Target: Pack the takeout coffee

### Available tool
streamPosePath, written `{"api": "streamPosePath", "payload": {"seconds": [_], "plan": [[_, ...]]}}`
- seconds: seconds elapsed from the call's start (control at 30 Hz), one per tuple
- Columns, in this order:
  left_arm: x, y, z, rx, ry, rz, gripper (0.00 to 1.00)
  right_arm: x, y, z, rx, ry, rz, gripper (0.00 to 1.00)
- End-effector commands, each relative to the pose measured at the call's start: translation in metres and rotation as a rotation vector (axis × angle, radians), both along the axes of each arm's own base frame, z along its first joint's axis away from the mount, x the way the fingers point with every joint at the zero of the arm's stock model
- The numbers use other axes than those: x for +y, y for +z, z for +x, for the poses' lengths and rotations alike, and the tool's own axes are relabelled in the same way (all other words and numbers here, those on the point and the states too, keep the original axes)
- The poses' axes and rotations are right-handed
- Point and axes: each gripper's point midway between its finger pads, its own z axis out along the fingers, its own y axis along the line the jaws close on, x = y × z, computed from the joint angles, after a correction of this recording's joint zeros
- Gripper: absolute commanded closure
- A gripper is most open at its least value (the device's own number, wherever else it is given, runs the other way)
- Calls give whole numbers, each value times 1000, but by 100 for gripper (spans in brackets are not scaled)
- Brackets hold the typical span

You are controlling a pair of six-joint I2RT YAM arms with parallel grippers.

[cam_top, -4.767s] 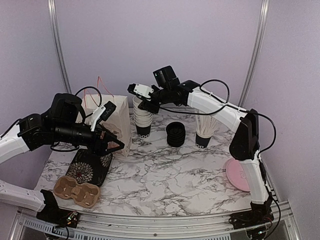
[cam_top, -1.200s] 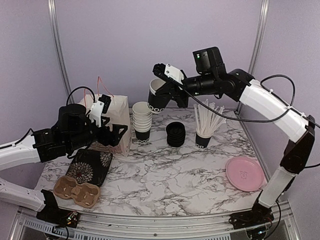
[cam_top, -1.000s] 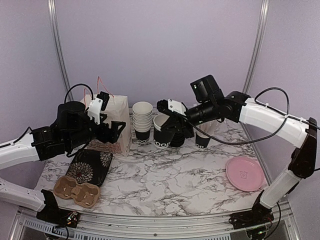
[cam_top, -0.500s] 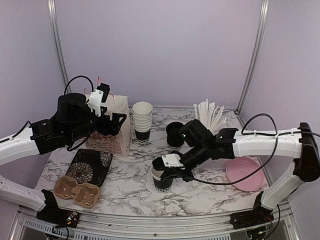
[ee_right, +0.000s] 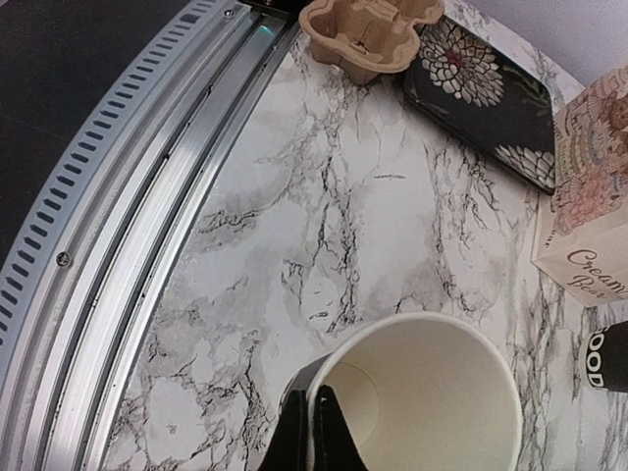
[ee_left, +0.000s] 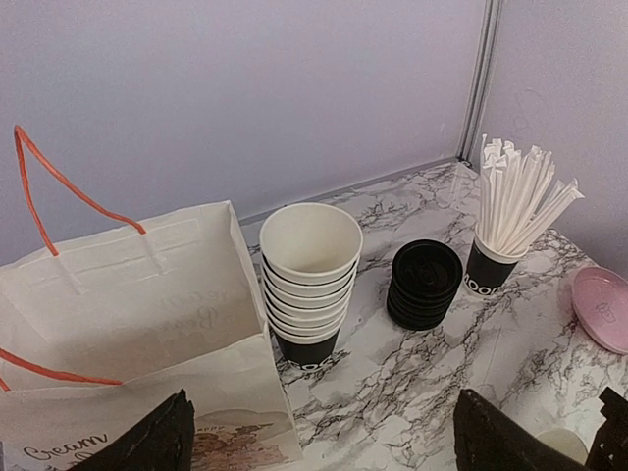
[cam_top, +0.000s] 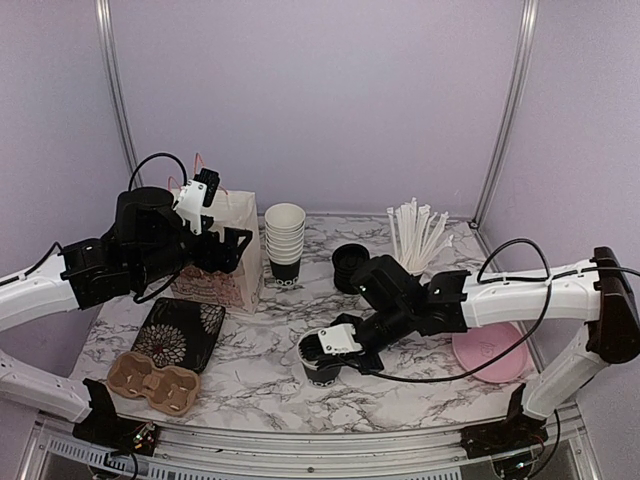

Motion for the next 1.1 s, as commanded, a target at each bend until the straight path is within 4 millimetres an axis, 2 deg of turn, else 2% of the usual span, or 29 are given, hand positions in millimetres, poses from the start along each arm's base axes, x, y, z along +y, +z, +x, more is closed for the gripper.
{"api": "streamPosePath", "payload": {"seconds": [0.0, 0.2, 0.33, 0.4, 0.5, 0.6, 0.67, 0.7, 0.77, 0.83, 0.93, 1.03, 1.07], "plan": [[1, 3, -1, 6, 5, -10, 7, 2, -4, 0, -13, 16, -4, 99], [2, -3, -2, 16, 7, -6, 7, 3, -11, 1, -5, 24, -42, 94], [4, -4, -2, 14, 12, 0, 7, 3, -7, -3, 13, 59, -71, 78], [3, -5, -2, 9, 6, 9, 7, 2, 3, -7, 15, 93, -77, 71], [2, -3, -2, 2, -4, 19, 7, 0, 28, -10, 21, 120, -77, 69], [0, -6, -3, 6, -15, 23, 7, 3, 58, 3, 43, 98, -48, 68], [-1, -8, -4, 13, -22, 20, 7, 5, 76, 24, 79, 42, -14, 68], [-1, -9, -5, 18, -24, 16, 7, 8, 82, 42, 80, -18, -5, 68], [-2, -10, -6, 41, -24, -7, 7, 13, 90, 90, 68, -193, 0, 70], [-4, -11, -9, 66, -34, -32, 7, 13, 87, 135, 61, -344, -21, 72], [-6, -11, -15, 88, -59, -61, 7, 4, 67, 191, 35, -541, -82, 73], [-8, -11, -18, 91, -83, -61, 8, -9, 40, 234, 22, -675, -147, 70], [-8, -10, -19, 88, -90, -58, 7, -14, 25, 246, 28, -710, -181, 68]]}}
